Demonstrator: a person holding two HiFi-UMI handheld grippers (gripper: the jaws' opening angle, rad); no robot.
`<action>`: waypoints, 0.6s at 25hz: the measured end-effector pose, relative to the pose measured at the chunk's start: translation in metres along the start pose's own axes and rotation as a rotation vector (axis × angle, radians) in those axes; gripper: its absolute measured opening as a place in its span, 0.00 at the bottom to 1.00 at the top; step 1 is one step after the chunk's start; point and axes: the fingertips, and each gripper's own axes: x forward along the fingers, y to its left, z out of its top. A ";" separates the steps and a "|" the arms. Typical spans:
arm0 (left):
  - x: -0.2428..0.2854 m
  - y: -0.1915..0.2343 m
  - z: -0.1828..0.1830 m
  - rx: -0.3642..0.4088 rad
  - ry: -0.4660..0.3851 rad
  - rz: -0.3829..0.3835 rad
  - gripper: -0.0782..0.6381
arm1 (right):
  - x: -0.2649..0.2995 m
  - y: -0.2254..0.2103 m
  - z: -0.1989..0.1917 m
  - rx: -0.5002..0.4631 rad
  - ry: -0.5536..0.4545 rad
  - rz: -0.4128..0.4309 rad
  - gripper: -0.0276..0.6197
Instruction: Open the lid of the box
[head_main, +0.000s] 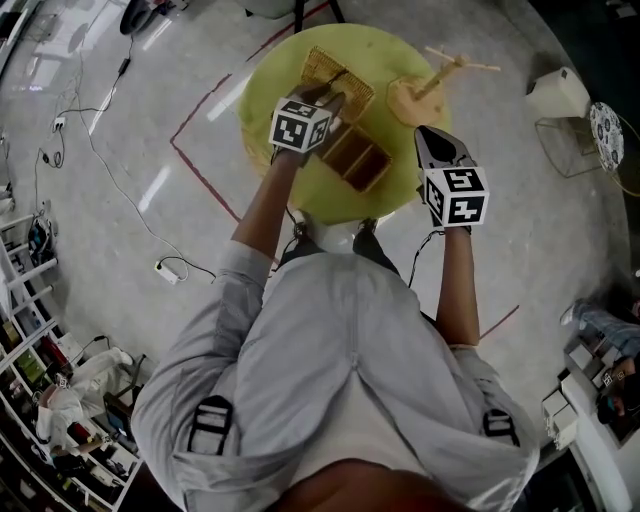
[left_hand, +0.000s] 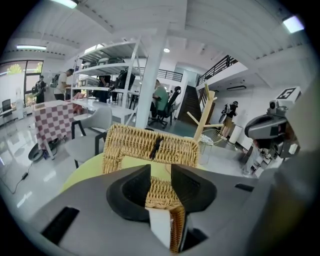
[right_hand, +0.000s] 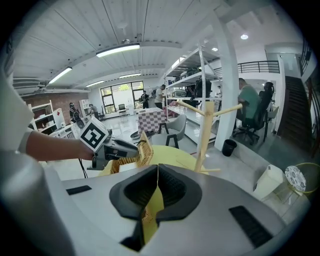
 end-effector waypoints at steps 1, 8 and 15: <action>-0.005 -0.001 0.001 0.000 -0.011 0.000 0.30 | -0.001 0.001 0.003 -0.007 -0.008 0.003 0.08; -0.060 -0.009 0.023 0.053 -0.135 0.008 0.19 | -0.008 0.012 0.032 -0.057 -0.065 0.012 0.08; -0.134 -0.018 0.069 0.172 -0.300 0.060 0.16 | -0.027 0.031 0.080 -0.123 -0.169 0.013 0.08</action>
